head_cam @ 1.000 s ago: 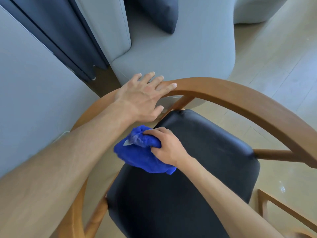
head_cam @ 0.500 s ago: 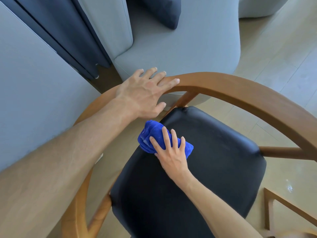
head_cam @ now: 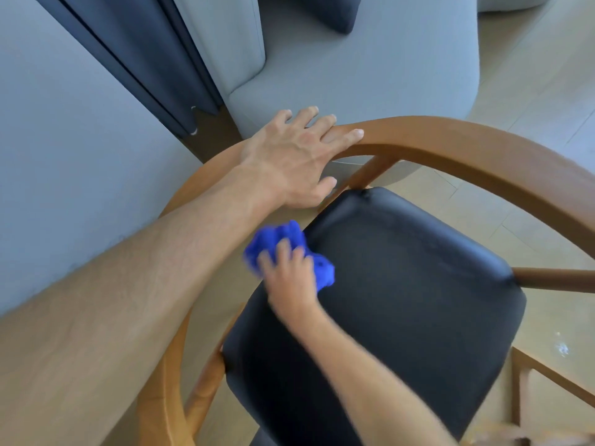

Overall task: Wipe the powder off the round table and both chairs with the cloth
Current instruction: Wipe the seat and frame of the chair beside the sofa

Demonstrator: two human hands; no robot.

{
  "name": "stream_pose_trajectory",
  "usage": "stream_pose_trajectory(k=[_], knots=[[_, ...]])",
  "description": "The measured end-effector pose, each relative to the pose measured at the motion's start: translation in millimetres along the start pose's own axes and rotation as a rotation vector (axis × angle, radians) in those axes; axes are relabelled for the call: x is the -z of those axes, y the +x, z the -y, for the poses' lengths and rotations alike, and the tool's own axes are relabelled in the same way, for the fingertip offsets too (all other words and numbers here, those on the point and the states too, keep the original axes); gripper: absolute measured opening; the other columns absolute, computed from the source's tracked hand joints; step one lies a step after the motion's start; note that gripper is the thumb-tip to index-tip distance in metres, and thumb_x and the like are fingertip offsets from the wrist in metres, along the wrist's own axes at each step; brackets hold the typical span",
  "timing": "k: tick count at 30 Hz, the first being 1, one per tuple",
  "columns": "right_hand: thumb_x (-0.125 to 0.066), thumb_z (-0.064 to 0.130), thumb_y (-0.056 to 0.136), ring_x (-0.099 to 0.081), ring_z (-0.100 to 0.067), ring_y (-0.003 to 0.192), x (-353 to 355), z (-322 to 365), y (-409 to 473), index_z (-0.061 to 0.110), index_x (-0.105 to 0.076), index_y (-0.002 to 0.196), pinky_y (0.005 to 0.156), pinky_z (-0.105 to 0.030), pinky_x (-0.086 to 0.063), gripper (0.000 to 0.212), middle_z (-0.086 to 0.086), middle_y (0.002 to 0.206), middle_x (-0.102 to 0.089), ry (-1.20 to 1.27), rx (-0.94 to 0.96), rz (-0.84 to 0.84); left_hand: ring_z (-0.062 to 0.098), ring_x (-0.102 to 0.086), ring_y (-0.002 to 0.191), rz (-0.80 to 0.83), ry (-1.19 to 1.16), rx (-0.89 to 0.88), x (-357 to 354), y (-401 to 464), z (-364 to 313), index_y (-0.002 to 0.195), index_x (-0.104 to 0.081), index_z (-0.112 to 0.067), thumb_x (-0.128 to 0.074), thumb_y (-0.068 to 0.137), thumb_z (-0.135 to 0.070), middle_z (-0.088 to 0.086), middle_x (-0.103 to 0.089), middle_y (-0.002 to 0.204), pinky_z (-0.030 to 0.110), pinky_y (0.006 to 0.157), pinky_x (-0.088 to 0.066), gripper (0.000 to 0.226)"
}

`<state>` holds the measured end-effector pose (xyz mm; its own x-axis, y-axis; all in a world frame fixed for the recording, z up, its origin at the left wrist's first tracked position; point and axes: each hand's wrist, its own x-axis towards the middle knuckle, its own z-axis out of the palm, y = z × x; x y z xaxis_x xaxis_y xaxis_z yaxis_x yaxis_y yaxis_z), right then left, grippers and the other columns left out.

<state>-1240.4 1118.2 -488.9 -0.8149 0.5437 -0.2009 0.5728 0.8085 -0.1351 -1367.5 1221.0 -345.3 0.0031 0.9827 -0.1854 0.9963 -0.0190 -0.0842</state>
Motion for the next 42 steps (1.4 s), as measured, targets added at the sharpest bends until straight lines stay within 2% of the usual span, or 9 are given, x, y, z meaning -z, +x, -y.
stream_pose_trajectory(k=[5, 8, 12, 18, 23, 30, 33, 37, 42], knots=[[-0.071, 0.029, 0.068, -0.052, -0.02, 0.068, -12, 55, -55, 0.031, -0.062, 0.091, 0.059, -0.029, -0.043, 0.026, -0.001, 0.093, -0.061, 0.015, 0.448, 0.285, 0.028, -0.017, 0.145, 0.022, 0.004, 0.001, 2, 1, 3, 0.151, -0.004, -0.037, -0.037, 0.092, -0.054, 0.006, -0.021, 0.157, 0.047, 0.114, -0.021, 0.07], [-0.06, 0.015, 0.083, -0.048, -0.031, 0.09, -6, 29, -51, 0.025, -0.053, 0.126, 0.076, -0.039, -0.041, 0.045, -0.012, 0.119, -0.049, 0.289, 0.445, 0.353, 0.028, -0.018, 0.144, 0.015, 0.004, 0.005, -1, -1, 2, 0.151, -0.004, -0.037, -0.037, 0.092, -0.054, 0.005, -0.022, 0.157, 0.046, 0.113, -0.022, 0.069], [-0.058, 0.015, 0.085, -0.053, -0.026, 0.106, 14, -1, -43, 0.027, -0.052, 0.133, 0.089, -0.034, -0.045, 0.05, -0.005, 0.125, -0.053, 0.824, 0.213, 0.326, 0.029, -0.02, 0.144, 0.014, 0.007, 0.006, -1, -2, 1, 0.151, -0.005, -0.037, -0.037, 0.092, -0.054, 0.006, -0.023, 0.157, 0.047, 0.113, -0.023, 0.07], [-0.074, 0.036, 0.071, -0.053, -0.035, 0.112, -1, -24, -50, 0.031, -0.047, 0.13, 0.083, -0.046, -0.048, 0.066, -0.011, 0.14, -0.046, -0.028, 0.24, 0.126, 0.029, -0.021, 0.144, -0.001, 0.005, 0.009, -1, 0, -1, 0.151, -0.005, -0.037, -0.038, 0.091, -0.053, 0.006, -0.024, 0.156, 0.047, 0.113, -0.023, 0.07], [-0.082, 0.053, 0.06, -0.05, -0.038, 0.119, -21, -22, -66, 0.031, -0.037, 0.141, 0.088, -0.054, -0.047, 0.095, -0.013, 0.143, -0.041, -0.049, 0.264, 0.061, 0.029, -0.021, 0.143, -0.015, 0.014, 0.008, -1, 0, 2, 0.151, -0.006, -0.037, -0.038, 0.092, -0.053, 0.006, -0.025, 0.156, 0.046, 0.112, -0.024, 0.07], [-0.066, 0.014, 0.067, -0.054, -0.034, 0.09, -24, -47, -44, 0.025, -0.044, 0.131, 0.068, -0.041, -0.045, 0.068, -0.016, 0.128, -0.053, -0.076, 0.404, -0.137, 0.028, -0.019, 0.144, -0.001, 0.013, 0.013, -1, 1, 1, 0.152, -0.005, -0.037, -0.039, 0.091, -0.053, 0.006, -0.023, 0.156, 0.047, 0.113, -0.023, 0.071], [-0.059, 0.013, 0.074, -0.053, -0.03, 0.076, -8, -67, -5, 0.024, -0.056, 0.116, 0.059, -0.037, -0.039, 0.043, -0.014, 0.111, -0.06, -0.112, 0.219, -0.234, 0.029, -0.019, 0.144, -0.003, 0.017, 0.014, -1, 1, 0, 0.152, -0.005, -0.036, -0.04, 0.091, -0.053, 0.006, -0.023, 0.156, 0.047, 0.113, -0.023, 0.072], [-0.052, 0.007, 0.079, -0.052, -0.03, 0.077, 21, -113, 59, 0.018, -0.052, 0.12, 0.057, -0.035, -0.035, 0.042, -0.014, 0.102, -0.057, -0.12, -0.363, -0.161, 0.029, -0.021, 0.143, -0.013, 0.009, 0.006, -1, 1, 0, 0.152, -0.007, -0.036, -0.04, 0.091, -0.053, 0.007, -0.025, 0.156, 0.046, 0.111, -0.025, 0.071], [-0.055, 0.011, 0.068, -0.05, -0.022, 0.064, 12, -52, 37, 0.021, -0.059, 0.103, 0.051, -0.029, -0.035, 0.036, -0.007, 0.088, -0.059, -0.173, -0.255, -0.118, 0.03, -0.022, 0.142, -0.009, 0.006, 0.011, -2, 2, 0, 0.151, -0.009, -0.036, -0.041, 0.091, -0.053, 0.006, -0.026, 0.155, 0.046, 0.11, -0.026, 0.07]])
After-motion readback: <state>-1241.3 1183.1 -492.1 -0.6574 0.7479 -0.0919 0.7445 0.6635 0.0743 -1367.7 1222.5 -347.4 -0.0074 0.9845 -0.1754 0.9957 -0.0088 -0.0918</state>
